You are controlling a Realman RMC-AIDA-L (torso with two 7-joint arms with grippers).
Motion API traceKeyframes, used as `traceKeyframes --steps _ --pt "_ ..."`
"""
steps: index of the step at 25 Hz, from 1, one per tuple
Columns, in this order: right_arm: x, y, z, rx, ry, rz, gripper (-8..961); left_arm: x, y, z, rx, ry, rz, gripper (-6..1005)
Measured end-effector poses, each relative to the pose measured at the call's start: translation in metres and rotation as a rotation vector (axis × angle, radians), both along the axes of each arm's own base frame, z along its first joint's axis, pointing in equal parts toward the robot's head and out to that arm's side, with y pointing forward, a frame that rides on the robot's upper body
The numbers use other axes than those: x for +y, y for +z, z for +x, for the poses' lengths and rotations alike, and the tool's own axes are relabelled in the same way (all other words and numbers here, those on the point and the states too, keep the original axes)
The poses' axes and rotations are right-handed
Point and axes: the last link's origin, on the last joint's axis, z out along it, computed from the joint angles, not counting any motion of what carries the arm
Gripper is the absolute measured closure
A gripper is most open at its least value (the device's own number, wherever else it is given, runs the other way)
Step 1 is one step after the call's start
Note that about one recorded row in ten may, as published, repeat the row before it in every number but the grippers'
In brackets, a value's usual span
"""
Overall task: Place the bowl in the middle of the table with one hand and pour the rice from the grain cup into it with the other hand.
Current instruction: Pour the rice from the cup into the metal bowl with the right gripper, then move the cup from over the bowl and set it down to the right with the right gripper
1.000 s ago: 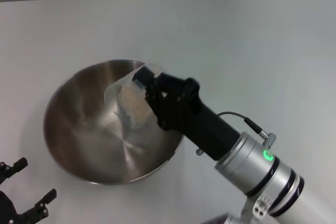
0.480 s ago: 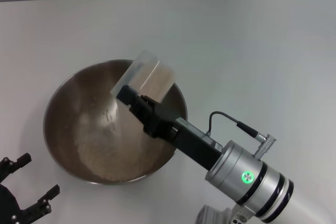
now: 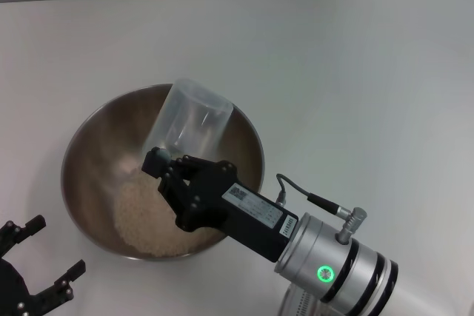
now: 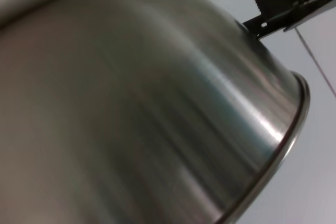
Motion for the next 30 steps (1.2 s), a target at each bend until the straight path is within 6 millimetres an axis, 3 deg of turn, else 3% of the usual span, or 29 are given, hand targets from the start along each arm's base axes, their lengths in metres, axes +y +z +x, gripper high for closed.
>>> traceKeyframes --steps 5,10,14,19,21,24,25,29,30 --pt "-0.001 0.007 -0.017 0.228 -0.133 -0.148 932 0.000 0.000 0.000 0.000 0.000 -0.001 140" --pt "0.002 0.022 -0.025 0.741 -0.480 -0.531 932 0.001 0.000 0.001 -0.001 -0.002 0.000 140" --pt "0.013 0.032 -0.023 1.094 -0.689 -0.723 933 0.001 -0.001 0.001 -0.002 -0.003 0.000 140" --pt "0.029 0.052 -0.004 1.574 -0.836 -0.980 933 0.001 -0.001 0.001 -0.002 -0.004 0.000 140" --pt "0.032 0.055 0.001 1.639 -0.847 -0.995 933 0.001 -0.001 0.001 -0.002 -0.004 0.000 140" --pt "0.042 0.064 0.029 1.813 -0.889 -1.020 932 0.001 -0.001 0.001 -0.004 -0.005 0.000 140" --pt "0.042 0.064 0.029 1.813 -0.889 -1.020 932 0.001 -0.001 0.001 -0.004 -0.005 0.000 140" --pt "0.055 0.070 0.067 1.895 -0.957 -1.009 933 0.001 -0.001 0.002 -0.006 -0.006 0.000 140" --pt "0.055 0.070 0.067 1.895 -0.957 -1.009 933 0.001 -0.001 0.002 -0.006 -0.006 0.000 140"
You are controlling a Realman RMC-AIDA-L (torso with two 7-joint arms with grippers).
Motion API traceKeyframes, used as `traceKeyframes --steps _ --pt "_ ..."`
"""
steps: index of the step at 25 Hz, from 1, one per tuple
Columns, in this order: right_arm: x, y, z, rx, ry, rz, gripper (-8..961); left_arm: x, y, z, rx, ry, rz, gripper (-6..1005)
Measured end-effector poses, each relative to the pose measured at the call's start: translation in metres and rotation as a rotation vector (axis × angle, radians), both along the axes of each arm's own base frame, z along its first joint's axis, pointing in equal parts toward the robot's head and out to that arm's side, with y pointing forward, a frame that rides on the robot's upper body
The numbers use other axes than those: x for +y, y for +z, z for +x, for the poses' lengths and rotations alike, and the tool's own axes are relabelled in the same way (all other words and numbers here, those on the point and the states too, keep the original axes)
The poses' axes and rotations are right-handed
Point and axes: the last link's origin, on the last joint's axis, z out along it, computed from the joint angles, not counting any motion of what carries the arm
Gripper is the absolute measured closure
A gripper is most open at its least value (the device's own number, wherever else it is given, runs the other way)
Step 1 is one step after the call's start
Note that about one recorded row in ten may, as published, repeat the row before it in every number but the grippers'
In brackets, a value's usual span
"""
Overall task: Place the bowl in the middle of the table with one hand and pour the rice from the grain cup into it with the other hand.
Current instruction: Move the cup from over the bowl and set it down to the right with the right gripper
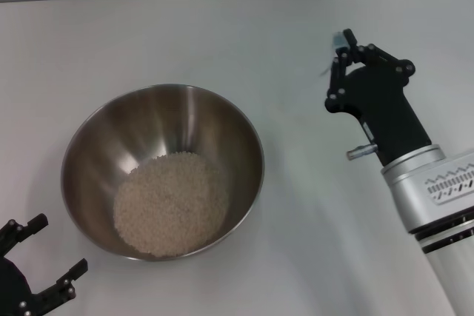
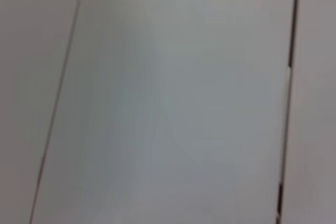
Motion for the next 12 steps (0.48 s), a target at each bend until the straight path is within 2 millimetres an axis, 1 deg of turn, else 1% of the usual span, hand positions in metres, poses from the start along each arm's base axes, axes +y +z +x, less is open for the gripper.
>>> traceKeyframes --steps 3,4,9,12 --pt "0.007 0.002 0.016 -0.002 -0.035 -0.023 933 0.000 0.000 0.000 -0.002 -0.001 0.000 140" --pt "0.011 -0.001 0.022 -0.023 -0.053 -0.051 933 0.000 0.000 0.001 -0.002 -0.001 0.000 140" --pt "0.021 -0.009 0.030 -0.081 -0.085 -0.125 933 0.000 0.000 0.001 -0.004 -0.003 0.000 140" --pt "0.025 -0.017 0.031 -0.113 -0.094 -0.180 932 0.000 0.000 0.001 -0.005 -0.004 0.000 140"
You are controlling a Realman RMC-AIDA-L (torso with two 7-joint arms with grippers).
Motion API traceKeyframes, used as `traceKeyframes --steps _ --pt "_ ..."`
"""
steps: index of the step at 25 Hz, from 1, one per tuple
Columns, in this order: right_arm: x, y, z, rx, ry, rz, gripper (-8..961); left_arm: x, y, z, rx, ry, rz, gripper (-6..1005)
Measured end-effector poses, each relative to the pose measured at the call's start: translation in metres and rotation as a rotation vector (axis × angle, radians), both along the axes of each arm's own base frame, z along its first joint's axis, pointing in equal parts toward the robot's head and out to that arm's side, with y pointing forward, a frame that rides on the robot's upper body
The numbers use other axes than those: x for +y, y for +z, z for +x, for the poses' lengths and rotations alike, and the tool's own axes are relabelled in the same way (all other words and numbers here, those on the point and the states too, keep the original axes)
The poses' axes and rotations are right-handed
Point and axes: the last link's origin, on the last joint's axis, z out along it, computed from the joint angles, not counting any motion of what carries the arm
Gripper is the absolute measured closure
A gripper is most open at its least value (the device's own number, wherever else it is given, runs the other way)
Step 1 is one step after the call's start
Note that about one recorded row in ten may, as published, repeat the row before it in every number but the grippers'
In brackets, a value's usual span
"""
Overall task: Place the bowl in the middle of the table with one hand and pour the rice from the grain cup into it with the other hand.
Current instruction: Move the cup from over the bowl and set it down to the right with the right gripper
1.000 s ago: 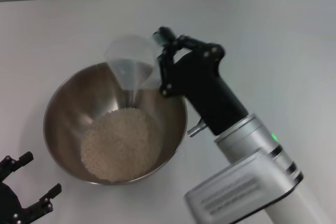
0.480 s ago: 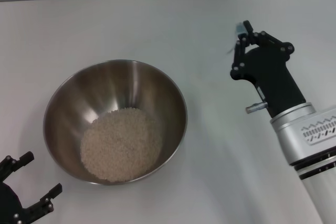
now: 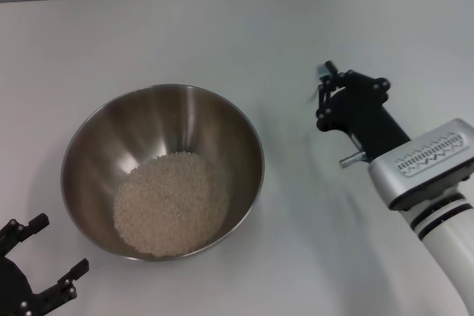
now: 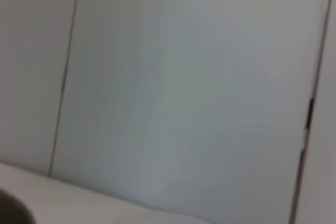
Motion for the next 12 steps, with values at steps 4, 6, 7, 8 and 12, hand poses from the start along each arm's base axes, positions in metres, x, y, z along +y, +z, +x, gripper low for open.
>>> traceKeyframes --steps 4,6,7,8,12 --pt "0.004 -0.011 -0.001 -0.040 -0.004 -0.073 932 0.003 0.000 0.001 0.000 -0.008 0.000 140" --pt "0.005 -0.015 -0.001 -0.057 -0.001 -0.103 932 0.004 0.000 0.002 -0.001 -0.011 0.000 140" --pt "0.005 -0.019 -0.003 -0.070 0.006 -0.125 932 0.004 0.000 0.002 -0.001 -0.012 0.000 140" --pt "0.005 -0.019 -0.003 -0.070 0.006 -0.125 932 0.004 0.000 0.002 -0.001 -0.012 0.000 140" --pt "0.006 -0.022 -0.003 -0.081 0.001 -0.146 918 0.004 0.000 0.002 -0.001 -0.013 0.000 140"
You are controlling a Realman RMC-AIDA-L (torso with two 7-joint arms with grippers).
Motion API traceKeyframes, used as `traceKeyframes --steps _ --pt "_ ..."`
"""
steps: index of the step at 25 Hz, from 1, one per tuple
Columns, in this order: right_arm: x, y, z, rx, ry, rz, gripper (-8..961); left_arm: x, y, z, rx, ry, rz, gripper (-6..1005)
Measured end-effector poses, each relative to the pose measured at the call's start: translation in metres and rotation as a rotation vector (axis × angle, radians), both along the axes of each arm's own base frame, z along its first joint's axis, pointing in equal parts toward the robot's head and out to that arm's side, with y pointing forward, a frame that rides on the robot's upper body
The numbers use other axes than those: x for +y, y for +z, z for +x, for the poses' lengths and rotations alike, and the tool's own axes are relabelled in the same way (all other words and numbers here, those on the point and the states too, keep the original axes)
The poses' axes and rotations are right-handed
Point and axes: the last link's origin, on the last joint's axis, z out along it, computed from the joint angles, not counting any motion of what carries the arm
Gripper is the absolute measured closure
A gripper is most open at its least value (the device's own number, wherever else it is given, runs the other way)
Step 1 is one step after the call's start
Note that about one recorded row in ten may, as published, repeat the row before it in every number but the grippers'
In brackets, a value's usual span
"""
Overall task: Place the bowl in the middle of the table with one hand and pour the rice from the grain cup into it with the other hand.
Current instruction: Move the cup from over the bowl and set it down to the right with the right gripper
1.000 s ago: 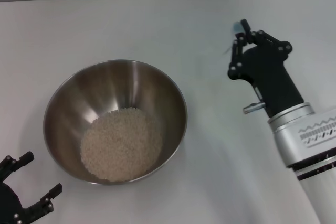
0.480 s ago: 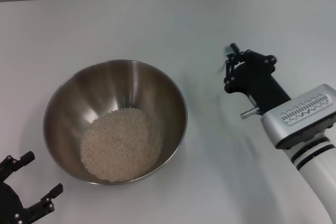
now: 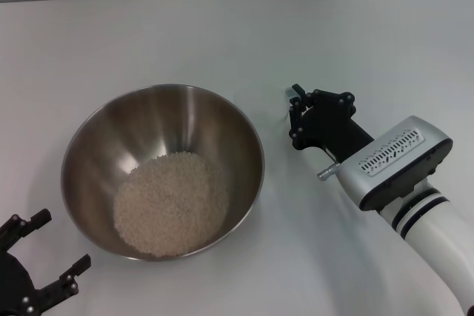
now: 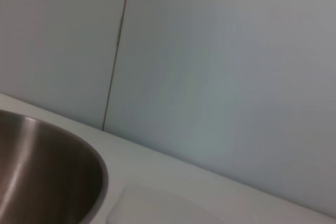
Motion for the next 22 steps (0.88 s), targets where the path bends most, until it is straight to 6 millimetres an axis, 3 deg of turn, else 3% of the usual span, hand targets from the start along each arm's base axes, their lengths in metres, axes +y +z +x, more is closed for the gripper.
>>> traceKeyframes --steps 12,17,22 --pt "-0.009 -0.003 -0.001 0.025 -0.009 -0.009 833 -0.002 0.000 0.000 -0.002 0.002 0.000 140" --pt "-0.013 -0.003 0.003 0.021 -0.018 -0.013 656 -0.003 0.001 -0.001 -0.003 0.002 0.000 140" --pt "-0.022 0.002 0.009 0.041 -0.027 0.021 551 -0.004 0.001 -0.001 -0.002 0.005 0.000 140"
